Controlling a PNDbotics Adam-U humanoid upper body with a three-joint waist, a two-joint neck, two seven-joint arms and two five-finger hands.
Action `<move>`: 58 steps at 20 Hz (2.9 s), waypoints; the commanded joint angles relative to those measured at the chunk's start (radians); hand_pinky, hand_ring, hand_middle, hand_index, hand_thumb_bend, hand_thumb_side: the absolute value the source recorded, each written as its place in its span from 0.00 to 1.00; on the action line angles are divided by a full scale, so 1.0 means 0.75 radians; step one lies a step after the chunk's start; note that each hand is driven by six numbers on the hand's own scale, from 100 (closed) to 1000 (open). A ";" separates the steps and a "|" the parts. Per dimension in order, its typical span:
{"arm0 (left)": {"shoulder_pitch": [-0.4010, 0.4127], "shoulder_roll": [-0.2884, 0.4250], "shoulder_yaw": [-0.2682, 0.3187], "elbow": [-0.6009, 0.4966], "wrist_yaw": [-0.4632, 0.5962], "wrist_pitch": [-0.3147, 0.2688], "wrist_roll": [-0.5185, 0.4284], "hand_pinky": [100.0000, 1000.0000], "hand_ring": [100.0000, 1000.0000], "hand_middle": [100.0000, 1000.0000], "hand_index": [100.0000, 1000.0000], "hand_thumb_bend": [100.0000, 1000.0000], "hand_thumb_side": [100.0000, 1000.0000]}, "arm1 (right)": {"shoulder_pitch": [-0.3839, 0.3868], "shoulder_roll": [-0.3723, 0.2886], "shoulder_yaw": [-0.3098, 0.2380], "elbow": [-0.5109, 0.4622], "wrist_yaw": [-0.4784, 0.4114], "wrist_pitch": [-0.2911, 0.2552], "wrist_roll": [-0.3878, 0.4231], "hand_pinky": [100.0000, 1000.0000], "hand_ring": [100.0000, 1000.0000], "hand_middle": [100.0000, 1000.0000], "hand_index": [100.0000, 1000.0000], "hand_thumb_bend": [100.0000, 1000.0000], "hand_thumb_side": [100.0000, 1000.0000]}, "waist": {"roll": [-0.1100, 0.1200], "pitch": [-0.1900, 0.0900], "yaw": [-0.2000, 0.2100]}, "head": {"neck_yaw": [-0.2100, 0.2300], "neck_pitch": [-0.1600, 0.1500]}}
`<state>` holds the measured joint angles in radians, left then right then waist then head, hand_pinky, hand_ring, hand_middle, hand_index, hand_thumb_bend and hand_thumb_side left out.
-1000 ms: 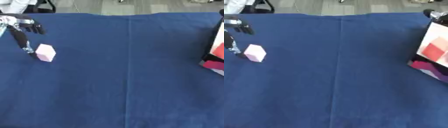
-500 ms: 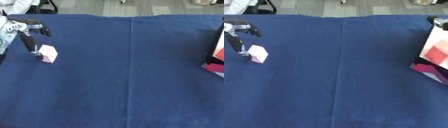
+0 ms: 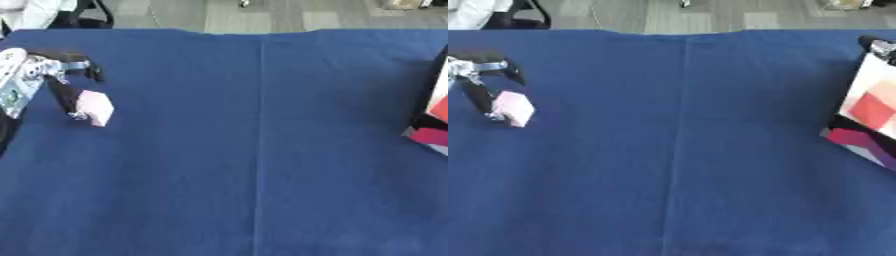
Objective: Pick up the objects with one hand, pass them to the other hand, and then place them into the box on the other side of the table.
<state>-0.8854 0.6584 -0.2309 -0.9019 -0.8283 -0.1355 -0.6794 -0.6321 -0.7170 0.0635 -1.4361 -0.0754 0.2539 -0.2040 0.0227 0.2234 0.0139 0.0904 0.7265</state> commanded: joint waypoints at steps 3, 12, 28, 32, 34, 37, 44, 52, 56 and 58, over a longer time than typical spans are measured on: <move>-0.031 0.041 0.016 -0.012 0.013 0.003 -0.061 0.87 0.83 0.73 0.74 0.66 0.00 | -0.007 -0.027 -0.019 -0.007 0.003 -0.002 -0.009 0.91 0.80 0.75 0.85 0.43 0.06 | -0.011 -0.002 0.000 | 0.004 -0.017; -0.032 0.056 0.021 -0.026 -0.032 0.019 -0.099 0.86 0.82 0.72 0.72 0.58 0.00 | 0.006 -0.029 -0.029 0.010 0.008 -0.013 -0.003 0.91 0.80 0.75 0.85 0.42 0.06 | -0.009 -0.003 0.001 | 0.004 -0.017; -0.029 0.073 0.031 -0.092 -0.037 0.027 0.051 0.77 0.69 0.51 0.39 0.24 0.00 | 0.021 -0.039 -0.040 0.025 0.000 -0.030 0.002 0.91 0.80 0.76 0.85 0.40 0.07 | -0.003 -0.018 -0.001 | -0.002 -0.009; -0.015 0.089 0.041 -0.200 0.038 0.026 0.113 0.76 0.67 0.48 0.39 0.18 0.00 | 0.017 -0.045 -0.040 0.017 -0.004 -0.034 0.003 0.92 0.80 0.76 0.85 0.40 0.06 | 0.000 -0.031 0.003 | -0.016 0.002; -0.006 0.096 0.048 -0.263 0.083 0.032 0.128 0.76 0.66 0.47 0.40 0.15 0.00 | 0.010 -0.050 -0.040 0.010 -0.007 -0.036 0.003 0.92 0.80 0.76 0.85 0.40 0.06 | 0.001 -0.037 0.005 | -0.028 0.007; 0.010 0.110 0.053 -0.343 0.156 0.054 0.142 0.76 0.65 0.47 0.40 0.13 0.00 | 0.000 -0.055 -0.038 0.001 -0.012 -0.036 0.004 0.92 0.80 0.76 0.85 0.39 0.06 | 0.003 -0.046 0.006 | -0.051 0.011; 0.054 0.131 0.037 -0.488 0.338 0.113 0.179 0.75 0.63 0.45 0.41 0.03 0.00 | -0.019 -0.053 -0.030 -0.015 -0.020 -0.036 0.014 0.92 0.80 0.76 0.85 0.40 0.05 | 0.005 -0.066 0.010 | -0.091 0.008; 0.100 0.099 0.001 -0.600 0.526 0.222 0.288 0.74 0.60 0.43 0.41 0.00 0.00 | -0.084 -0.041 0.007 -0.097 -0.006 -0.033 0.068 0.92 0.81 0.77 0.86 0.42 0.06 | 0.003 -0.082 0.010 | -0.134 0.011; 0.116 0.099 -0.035 -0.643 0.743 0.333 0.372 0.74 0.60 0.42 0.42 0.00 0.00 | -0.155 -0.018 0.048 -0.166 0.049 -0.008 0.142 0.92 0.81 0.78 0.87 0.43 0.06 | 0.005 -0.087 0.006 | -0.148 0.011; 0.122 0.087 -0.046 -0.659 0.789 0.374 0.413 0.73 0.59 0.42 0.43 0.00 0.00 | -0.194 0.002 0.068 -0.195 0.079 0.004 0.180 0.92 0.82 0.78 0.87 0.44 0.06 | 0.005 -0.089 0.004 | -0.158 0.013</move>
<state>-0.7815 0.7069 -0.2670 -1.3725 -0.2699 0.1238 -0.3883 -0.7559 -0.7033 0.1135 -1.5507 -0.0326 0.2539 -0.0861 0.0231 0.1999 0.0183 -0.0220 0.7369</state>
